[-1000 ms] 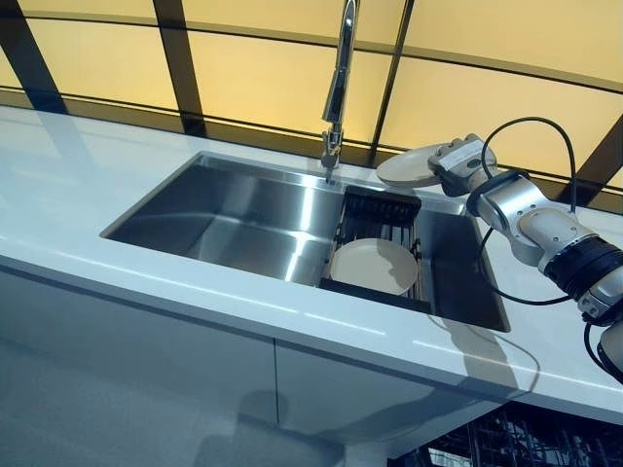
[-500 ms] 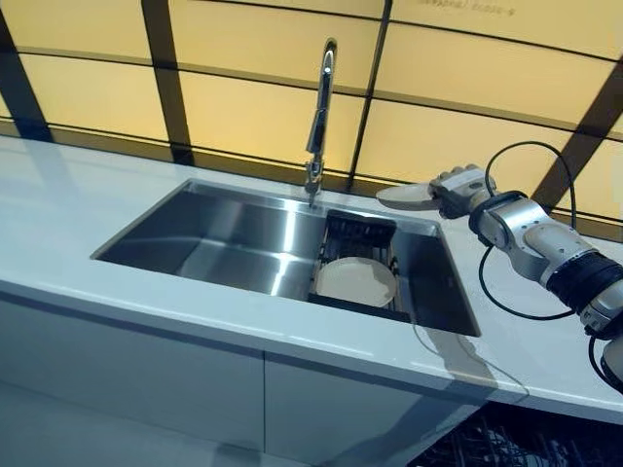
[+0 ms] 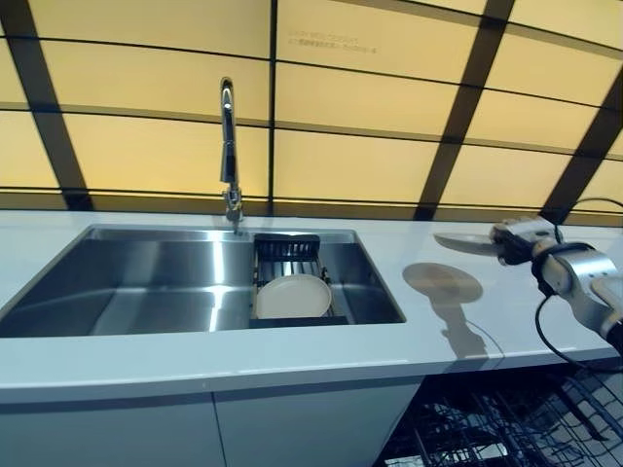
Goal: Take plates into dishwasher
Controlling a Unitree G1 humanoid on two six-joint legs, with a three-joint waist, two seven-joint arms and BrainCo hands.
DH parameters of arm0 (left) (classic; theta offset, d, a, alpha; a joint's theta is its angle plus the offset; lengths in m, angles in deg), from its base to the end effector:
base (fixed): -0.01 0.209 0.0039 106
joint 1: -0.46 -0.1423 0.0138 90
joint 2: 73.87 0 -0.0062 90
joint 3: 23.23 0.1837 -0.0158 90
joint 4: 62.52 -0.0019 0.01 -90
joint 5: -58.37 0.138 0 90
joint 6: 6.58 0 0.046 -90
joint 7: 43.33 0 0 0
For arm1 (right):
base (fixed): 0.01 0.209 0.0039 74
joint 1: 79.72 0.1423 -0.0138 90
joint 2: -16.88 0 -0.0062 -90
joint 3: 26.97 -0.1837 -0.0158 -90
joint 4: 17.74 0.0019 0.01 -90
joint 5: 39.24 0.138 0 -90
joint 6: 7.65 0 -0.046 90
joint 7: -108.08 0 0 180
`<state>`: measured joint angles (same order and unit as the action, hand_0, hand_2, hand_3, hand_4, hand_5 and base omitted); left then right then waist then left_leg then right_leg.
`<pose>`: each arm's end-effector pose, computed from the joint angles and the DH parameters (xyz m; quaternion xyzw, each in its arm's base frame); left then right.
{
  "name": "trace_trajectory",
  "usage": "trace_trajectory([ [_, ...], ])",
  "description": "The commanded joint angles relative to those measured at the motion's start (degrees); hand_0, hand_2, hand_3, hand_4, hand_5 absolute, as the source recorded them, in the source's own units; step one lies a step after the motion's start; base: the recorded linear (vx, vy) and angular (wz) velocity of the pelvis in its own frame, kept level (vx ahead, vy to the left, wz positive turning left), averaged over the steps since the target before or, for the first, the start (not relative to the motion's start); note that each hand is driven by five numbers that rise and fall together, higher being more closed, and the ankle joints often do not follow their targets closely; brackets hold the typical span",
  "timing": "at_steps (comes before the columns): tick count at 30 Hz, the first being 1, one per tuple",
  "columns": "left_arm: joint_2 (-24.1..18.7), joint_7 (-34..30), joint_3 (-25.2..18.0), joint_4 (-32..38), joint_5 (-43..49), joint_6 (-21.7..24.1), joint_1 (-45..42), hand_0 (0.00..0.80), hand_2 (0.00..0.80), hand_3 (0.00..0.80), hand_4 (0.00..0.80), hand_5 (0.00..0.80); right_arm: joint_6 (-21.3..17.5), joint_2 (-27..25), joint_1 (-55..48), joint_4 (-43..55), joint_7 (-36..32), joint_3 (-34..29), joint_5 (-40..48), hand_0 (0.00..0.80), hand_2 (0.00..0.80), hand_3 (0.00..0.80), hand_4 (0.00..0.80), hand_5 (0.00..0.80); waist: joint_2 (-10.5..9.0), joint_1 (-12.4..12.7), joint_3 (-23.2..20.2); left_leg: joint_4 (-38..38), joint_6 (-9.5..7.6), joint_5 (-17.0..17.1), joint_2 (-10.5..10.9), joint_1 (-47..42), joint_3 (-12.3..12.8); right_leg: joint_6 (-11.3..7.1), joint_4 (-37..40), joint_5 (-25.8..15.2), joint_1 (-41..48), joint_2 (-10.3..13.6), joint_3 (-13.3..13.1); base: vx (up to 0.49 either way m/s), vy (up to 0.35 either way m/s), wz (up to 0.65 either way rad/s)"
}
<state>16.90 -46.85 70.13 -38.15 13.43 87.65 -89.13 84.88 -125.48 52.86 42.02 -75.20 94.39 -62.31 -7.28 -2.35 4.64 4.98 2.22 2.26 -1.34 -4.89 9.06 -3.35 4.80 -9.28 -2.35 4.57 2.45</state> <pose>0.0914 0.2388 -0.1049 -0.2047 0.4419 0.2301 0.8425 0.2814 -0.3323 0.2140 -0.7464 0.0650 -0.0528 0.6602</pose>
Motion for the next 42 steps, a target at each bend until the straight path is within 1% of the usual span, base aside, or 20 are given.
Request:
trace_trajectory([
  [1, -2.2, -1.7, 0.4, -3.2, 4.5, 0.3, 2.9, 0.0, 0.0, 0.0, 0.0, 0.0, 0.2, -3.9, -1.4, 0.6, 1.4, -8.1, 6.4, 0.8, 0.8, 0.8, 0.8, 0.8, -0.89, -0.9, 2.8, -1.5, -3.89, -5.8, 2.1, -1.4, -0.4, -8.23, -1.7, -5.0, -3.1, 5.9, 1.6, -0.069, 0.021, -0.31],
  [3, -2.5, -1.2, 0.3, -3.1, 5.4, -0.2, 2.9, 0.0, 0.0, 0.0, 0.0, 0.0, -0.4, -3.2, -5.1, 0.5, 1.3, -12.3, 6.4, 0.8, 0.8, 0.8, 0.8, 0.8, -0.64, -1.1, 3.1, -0.3, -3.66, -5.1, 1.7, -1.8, 1.4, -8.55, -3.7, -6.4, -4.5, 6.2, 3.7, -0.09, 0.006, -0.55],
  [7, -2.9, -0.7, 0.3, -3.0, 5.7, -0.7, 3.0, 0.0, 0.0, 0.0, 0.0, 0.0, 0.0, -3.6, -6.8, 0.8, 0.8, -14.1, 7.2, 0.8, 0.8, 0.8, 0.8, 0.8, -0.48, -1.3, 3.1, 0.0, -3.72, -4.8, 1.3, -1.6, 2.2, -8.58, -5.6, -6.7, -5.1, 6.3, 4.0, -0.09, -0.007, -0.62],
  [8, -4.0, 0.0, -0.2, -3.1, 5.0, -1.8, 3.2, 0.0, 0.0, 0.0, 0.0, 0.0, -0.3, -4.2, -10.1, 1.2, 0.0, -18.0, 9.2, 0.8, 0.8, 0.8, 0.8, 0.8, 0.4, -1.2, 2.8, 0.0, -4.08, -3.5, 0.0, -0.2, 5.1, -7.32, -11.2, -4.0, -4.3, 6.3, 6.4, -0.26, -0.017, -0.63],
  [10, -4.2, 0.4, -0.9, -3.6, 4.9, -1.7, 3.3, 0.0, 0.0, 0.0, 0.0, 0.0, -1.0, -4.0, -11.7, 1.1, -0.3, -19.9, 10.3, 0.8, 0.8, 0.8, 0.8, 0.8, 0.91, -0.8, 2.6, 0.0, -4.32, -3.2, -0.7, 0.6, 6.1, -6.54, -13.9, -1.6, -3.0, 6.2, 7.5, -0.197, -0.042, -0.63],
  [11, -4.4, 0.3, -1.5, -4.1, 4.9, -1.7, 3.4, 0.0, 0.0, 0.0, 0.0, 0.0, -1.2, -4.1, -11.9, 0.9, -1.0, -20.1, 11.5, 0.8, 0.8, 0.8, 0.8, 0.8, 0.97, -0.5, 2.1, 0.0, -4.3, -2.9, -0.9, 1.0, 6.2, -6.04, -13.0, 0.5, -1.2, 5.7, 8.0, -0.089, -0.071, -0.74],
  [12, -4.4, 0.2, -1.6, -4.2, 5.0, -1.7, 3.3, 0.0, 0.0, 0.0, 0.0, 0.0, -0.9, -4.2, -12.0, 0.9, -1.4, -20.2, 11.9, 0.8, 0.8, 0.8, 0.8, 0.8, 0.91, -0.4, 1.9, 0.0, -4.3, -2.9, -0.9, 1.1, 6.1, -5.97, -12.6, 1.0, -0.7, 5.6, 8.1, -0.07, -0.109, -0.96],
  [13, -4.2, 0.1, -1.6, -4.5, 4.8, -1.4, 3.1, 0.0, 0.0, 0.0, 0.0, 0.0, -1.4, -4.7, -11.8, -0.2, -2.1, -19.8, 13.5, 0.8, 0.8, 0.8, 0.8, 0.8, 0.59, 0.2, 1.0, 0.0, -4.09, -2.9, -0.9, 1.4, 5.7, -5.72, -9.8, 2.7, 1.5, 5.2, 8.6, -0.037, -0.129, -0.98],
  [16, -3.9, -0.2, -2.2, -4.9, 4.7, -0.5, 2.5, 0.0, 0.0, 0.0, 0.0, 0.0, -2.3, -5.3, -10.4, -2.8, -4.3, -18.7, 18.8, 0.8, 0.8, 0.8, 0.8, 0.8, -0.39, 0.8, -0.6, 0.0, -3.46, -3.3, -0.8, 1.5, 5.9, -6.36, -3.9, 2.3, 2.8, 5.3, 9.8, -0.026, -0.159, -0.69],
  [18, -3.9, 0.1, -2.5, -4.7, 4.4, -0.3, 2.5, 0.0, 0.0, 0.0, 0.0, 0.0, -1.0, -4.5, -9.2, -4.3, -7.6, -18.4, 23.6, 0.8, 0.8, 0.8, 0.8, 0.8, -0.78, 0.9, -1.2, 0.0, -2.83, -3.1, -1.3, 1.8, 6.3, -6.7, -1.7, 2.0, 3.1, 4.5, 9.6, -0.034, -0.194, -0.2],
  [21, -3.9, -0.2, -2.8, -4.7, 5.0, -0.2, 2.5, 0.0, 0.0, 0.0, 0.0, 0.0, -0.1, -4.0, -9.4, -4.8, -9.6, -19.1, 25.7, 0.8, 0.8, 0.8, 0.8, 0.8, -0.92, 0.8, -1.3, 0.0, -2.44, -2.9, -1.7, 1.9, 6.1, -6.52, -1.2, 2.2, 3.5, 3.8, 9.4, -0.016, -0.124, -0.11],
  [23, -4.0, -0.9, -2.9, -4.9, 5.2, -0.2, 2.6, 0.0, 0.0, 0.0, 0.0, 0.0, 0.8, -3.8, -10.4, -4.9, -12.2, -20.5, 27.5, 0.8, 0.8, 0.8, 0.8, 0.8, -1.01, 0.6, -1.5, 0.0, -2.21, -2.8, -2.0, 1.8, 5.9, -6.24, -0.9, 2.4, 3.6, 3.2, 9.0, -0.003, -0.142, -0.04],
  [25, -3.3, -1.2, -2.5, -4.8, 5.2, 0.1, 2.5, 0.0, 0.0, 0.0, 0.0, 0.0, 1.6, -3.1, -12.6, -5.4, -15.9, -22.8, 31.7, 0.8, 0.8, 0.8, 0.8, 0.8, -1.16, 0.0, -1.6, 0.0, -2.04, -2.9, -2.3, 1.4, 5.6, -5.63, -0.5, 2.7, 4.0, 2.6, 8.8, 0.008, -0.132, 0.05],
  [26, -3.3, -1.2, -2.4, -4.8, 5.1, 0.2, 2.5, 0.0, 0.0, 0.0, 0.0, 0.0, 1.8, -3.1, -12.9, -5.3, -16.2, -23.2, 32.1, 0.8, 0.8, 0.8, 0.8, 0.8, -1.19, 0.1, -1.6, 0.0, -2.02, -2.9, -2.3, 1.4, 5.6, -5.6, -0.5, 2.7, 4.0, 2.6, 8.8, 0.006, -0.121, 0.06],
  [28, -3.0, -1.7, -3.0, -5.0, 5.7, 0.5, 2.3, 0.0, 0.0, 0.0, 0.0, 0.0, 3.9, -1.5, -14.9, -5.8, -22.0, -25.7, 35.0, 0.8, 0.8, 0.8, 0.8, 0.8, -1.36, -0.2, -1.6, 0.0, -1.42, -2.7, -2.7, 1.2, 5.5, -5.06, 0.0, 3.0, 4.3, 2.0, 8.7, 0.008, -0.144, 0.09],
  [31, -2.9, -1.7, -2.8, -4.8, 6.2, 0.2, 2.4, 0.0, 0.0, 0.0, 0.0, 0.0, 4.8, 0.1, -16.5, -6.4, -25.5, -26.7, 36.3, 0.8, 0.8, 0.8, 0.8, 0.8, -1.3, -0.3, -1.5, 0.0, -1.05, -2.3, -3.0, 1.1, 5.3, -4.58, 0.1, 3.3, 4.6, 1.6, 8.7, 0.012, -0.102, 0.08],
  [35, -3.3, -2.2, -3.0, -5.3, 6.9, 0.6, 2.5, 0.0, 0.0, 0.0, 0.0, 0.0, 4.4, 3.7, -18.2, -7.8, -27.2, -27.4, 38.1, 0.8, 0.8, 0.8, 0.8, 0.8, -0.92, -0.1, -0.8, 0.0, -0.61, -1.9, -3.3, 1.1, 5.0, -4.11, 0.2, 3.5, 4.8, 1.4, 9.1, -0.018, -0.098, 0.17],
  [40, -3.6, -3.0, -3.4, -5.8, 7.0, 0.8, 2.2, 0.0, 0.0, 0.0, 0.0, 0.0, 8.2, 7.2, -18.8, -6.5, -30.4, -27.3, 42.7, 0.8, 0.8, 0.8, 0.8, 0.8, -0.31, -0.1, -0.4, 0.0, -0.29, -1.6, -3.3, 1.1, 4.5, -3.81, 0.2, 3.8, 4.8, 1.4, 9.1, -0.017, -0.042, 0.03],
  [41, -3.4, -3.2, -3.6, -6.0, 7.0, 1.0, 2.3, 0.0, 0.0, 0.0, 0.0, 0.0, 9.9, 9.1, -19.5, -5.7, -31.4, -27.5, 43.8, 0.8, 0.8, 0.8, 0.8, 0.8, -0.03, -0.2, -0.2, 0.0, -0.15, -1.5, -3.3, 1.2, 4.4, -3.65, 0.2, 3.9, 4.8, 1.4, 9.0, 0.0, 0.0, 0.0],
  [42, -3.5, -3.2, -3.6, -6.0, 7.0, 1.0, 2.3, 0.0, 0.0, 0.0, 0.0, 0.0, 9.9, 9.1, -19.6, -5.6, -31.3, -27.6, 43.8, 0.8, 0.8, 0.8, 0.8, 0.8, -0.05, -0.2, -0.2, 0.0, -0.15, -1.5, -3.3, 1.2, 4.4, -3.65, 0.2, 3.9, 4.8, 1.4, 9.0, -0.018, -0.041, 0.03],
])
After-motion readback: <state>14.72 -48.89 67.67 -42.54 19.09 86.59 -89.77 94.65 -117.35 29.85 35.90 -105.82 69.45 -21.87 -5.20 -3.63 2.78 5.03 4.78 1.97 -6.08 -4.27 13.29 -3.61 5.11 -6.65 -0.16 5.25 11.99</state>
